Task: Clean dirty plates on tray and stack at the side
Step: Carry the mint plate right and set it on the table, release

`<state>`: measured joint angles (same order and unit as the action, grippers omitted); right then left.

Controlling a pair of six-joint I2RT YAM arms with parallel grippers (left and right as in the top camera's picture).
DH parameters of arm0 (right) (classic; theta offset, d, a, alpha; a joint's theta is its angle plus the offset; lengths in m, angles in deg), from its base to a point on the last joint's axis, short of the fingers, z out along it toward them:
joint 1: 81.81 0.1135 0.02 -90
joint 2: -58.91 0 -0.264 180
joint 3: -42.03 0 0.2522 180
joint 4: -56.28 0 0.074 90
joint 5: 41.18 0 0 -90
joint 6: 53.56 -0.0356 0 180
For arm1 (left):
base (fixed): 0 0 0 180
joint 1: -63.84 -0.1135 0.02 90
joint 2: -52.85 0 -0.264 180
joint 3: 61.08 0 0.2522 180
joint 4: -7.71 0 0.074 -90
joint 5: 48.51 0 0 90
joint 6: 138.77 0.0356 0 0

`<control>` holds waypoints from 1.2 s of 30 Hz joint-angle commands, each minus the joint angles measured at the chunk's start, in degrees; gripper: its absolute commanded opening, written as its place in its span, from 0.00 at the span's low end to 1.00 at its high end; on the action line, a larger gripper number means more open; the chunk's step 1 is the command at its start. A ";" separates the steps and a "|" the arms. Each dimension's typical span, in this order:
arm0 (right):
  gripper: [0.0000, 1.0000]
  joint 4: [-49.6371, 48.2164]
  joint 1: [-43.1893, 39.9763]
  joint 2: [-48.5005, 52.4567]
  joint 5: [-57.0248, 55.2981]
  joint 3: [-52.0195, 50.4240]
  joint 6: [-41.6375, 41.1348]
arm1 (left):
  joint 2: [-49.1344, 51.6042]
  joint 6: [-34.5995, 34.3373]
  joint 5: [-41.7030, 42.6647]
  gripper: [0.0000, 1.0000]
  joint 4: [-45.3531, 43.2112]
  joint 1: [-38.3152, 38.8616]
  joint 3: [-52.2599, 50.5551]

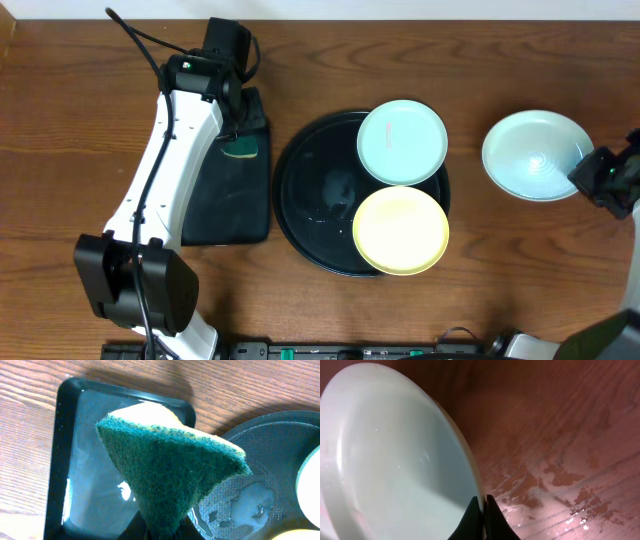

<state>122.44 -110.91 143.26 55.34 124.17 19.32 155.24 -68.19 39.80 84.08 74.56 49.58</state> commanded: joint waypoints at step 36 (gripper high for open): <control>0.16 0.17 1.55 6.32 14.56 -4.00 10.12 | 0.28 0.74 -0.50 0.07 0.15 -0.04 0.81</control>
<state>121.24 -110.98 151.44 57.81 116.15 23.89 155.24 -68.19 39.78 84.10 74.56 49.58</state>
